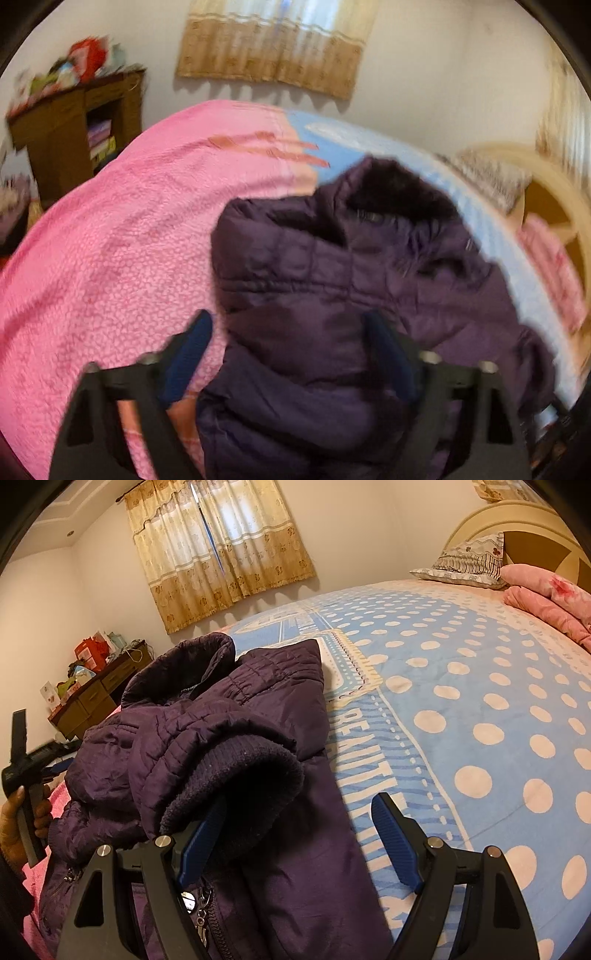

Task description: Fold large clothes

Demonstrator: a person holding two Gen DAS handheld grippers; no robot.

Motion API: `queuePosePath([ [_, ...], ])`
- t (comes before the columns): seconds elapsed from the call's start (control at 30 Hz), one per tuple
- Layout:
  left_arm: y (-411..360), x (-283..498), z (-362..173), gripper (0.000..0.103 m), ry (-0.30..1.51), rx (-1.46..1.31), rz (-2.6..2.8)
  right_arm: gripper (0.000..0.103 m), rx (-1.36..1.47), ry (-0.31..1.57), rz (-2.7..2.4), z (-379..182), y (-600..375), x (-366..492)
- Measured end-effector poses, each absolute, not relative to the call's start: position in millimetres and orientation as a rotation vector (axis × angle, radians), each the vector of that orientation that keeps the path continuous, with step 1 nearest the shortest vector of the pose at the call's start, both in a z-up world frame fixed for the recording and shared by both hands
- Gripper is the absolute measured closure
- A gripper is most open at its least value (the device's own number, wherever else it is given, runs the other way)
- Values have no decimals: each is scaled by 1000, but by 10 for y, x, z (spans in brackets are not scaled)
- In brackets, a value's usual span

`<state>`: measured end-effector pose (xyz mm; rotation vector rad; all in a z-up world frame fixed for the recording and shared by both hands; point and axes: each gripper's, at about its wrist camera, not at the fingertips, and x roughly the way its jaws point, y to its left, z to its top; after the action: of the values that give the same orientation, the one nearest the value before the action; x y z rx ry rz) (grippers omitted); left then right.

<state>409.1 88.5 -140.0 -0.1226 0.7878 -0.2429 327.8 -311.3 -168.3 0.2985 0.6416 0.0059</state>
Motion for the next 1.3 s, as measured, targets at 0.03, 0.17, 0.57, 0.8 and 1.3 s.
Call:
queuePosePath([
  [0.03, 828, 4114, -1478, 73, 826, -89, -262, 22, 300, 639, 5, -1681, -3114, 3275],
  [0.17, 894, 4069, -1564, 92, 809, -31, -200, 22, 298, 632, 7, -1678, -3100, 3273],
  [0.57, 1250, 4019, -1402, 53, 775, -69, -46, 22, 310, 580, 65, -1592, -3116, 3184],
  [0.8, 938, 3446, -1214, 18, 621, 102, -100, 22, 409, 640, 286, -1303, -3030, 3400],
  [1.3, 939, 3256, -1451, 36, 626, 234, -286, 83, 342, 698, 463, -1267, -2759, 3794],
])
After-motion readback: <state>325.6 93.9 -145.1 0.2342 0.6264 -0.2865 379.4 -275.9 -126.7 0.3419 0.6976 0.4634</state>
